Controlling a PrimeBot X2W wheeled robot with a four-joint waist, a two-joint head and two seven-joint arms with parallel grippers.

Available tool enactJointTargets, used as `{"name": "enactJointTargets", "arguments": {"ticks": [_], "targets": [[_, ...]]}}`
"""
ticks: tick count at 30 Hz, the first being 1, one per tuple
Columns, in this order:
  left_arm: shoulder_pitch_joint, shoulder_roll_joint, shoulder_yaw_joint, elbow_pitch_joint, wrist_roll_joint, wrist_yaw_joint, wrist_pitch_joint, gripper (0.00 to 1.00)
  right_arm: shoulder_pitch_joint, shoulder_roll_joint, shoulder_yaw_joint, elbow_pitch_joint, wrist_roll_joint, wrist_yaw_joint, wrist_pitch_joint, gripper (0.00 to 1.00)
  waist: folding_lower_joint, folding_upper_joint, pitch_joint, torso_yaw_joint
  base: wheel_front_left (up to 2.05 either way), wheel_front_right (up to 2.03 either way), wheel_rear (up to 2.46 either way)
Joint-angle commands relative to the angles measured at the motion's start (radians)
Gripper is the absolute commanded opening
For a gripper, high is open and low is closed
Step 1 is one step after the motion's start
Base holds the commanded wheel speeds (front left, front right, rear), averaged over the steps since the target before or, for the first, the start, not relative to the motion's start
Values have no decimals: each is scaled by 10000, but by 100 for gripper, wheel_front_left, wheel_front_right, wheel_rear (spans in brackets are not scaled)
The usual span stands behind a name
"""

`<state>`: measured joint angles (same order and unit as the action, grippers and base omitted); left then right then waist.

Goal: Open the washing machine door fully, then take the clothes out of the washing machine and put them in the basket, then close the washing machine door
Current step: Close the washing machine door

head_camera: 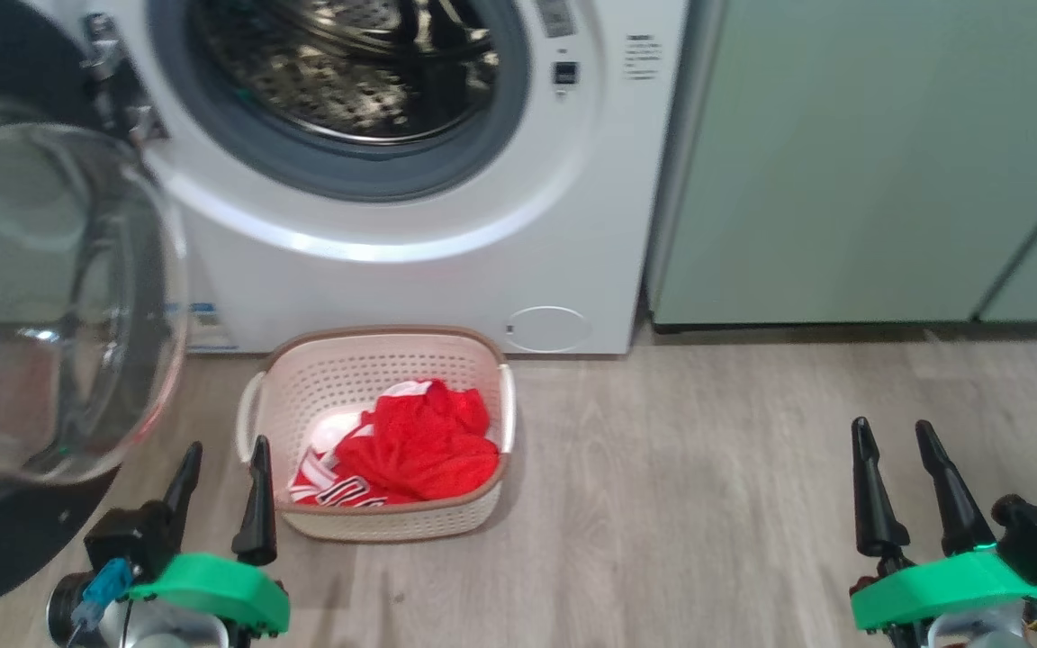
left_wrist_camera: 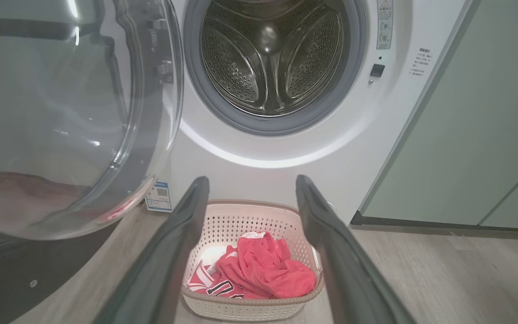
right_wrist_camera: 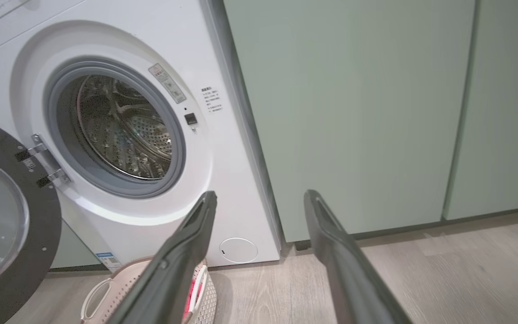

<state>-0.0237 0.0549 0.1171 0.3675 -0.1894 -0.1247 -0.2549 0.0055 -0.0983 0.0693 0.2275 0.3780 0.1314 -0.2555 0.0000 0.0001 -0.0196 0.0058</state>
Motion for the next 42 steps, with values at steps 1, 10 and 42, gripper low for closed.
{"name": "enactJointTargets", "arguments": {"ticks": [1, 10, 42], "targets": [[-352, 73, 329, -343, 59, -58, -68, 100, -74, -29, 217, -320, -49, -7, -63, 100, 0, -1, -14, 349, 0, 0, 0], [-512, 46, 438, -296, 276, -24, -68, 100, -158, 109, 157, -368, -27, -7, -63, 100, 0, -1, 67, 2377, 0, 0, 0], [-257, -36, 2188, -1056, -262, 537, -68, 87, -1075, -205, 1162, 75, 171, -7, -63, 100, 0, -1, 513, 5146, 0, 0, 0]]}}
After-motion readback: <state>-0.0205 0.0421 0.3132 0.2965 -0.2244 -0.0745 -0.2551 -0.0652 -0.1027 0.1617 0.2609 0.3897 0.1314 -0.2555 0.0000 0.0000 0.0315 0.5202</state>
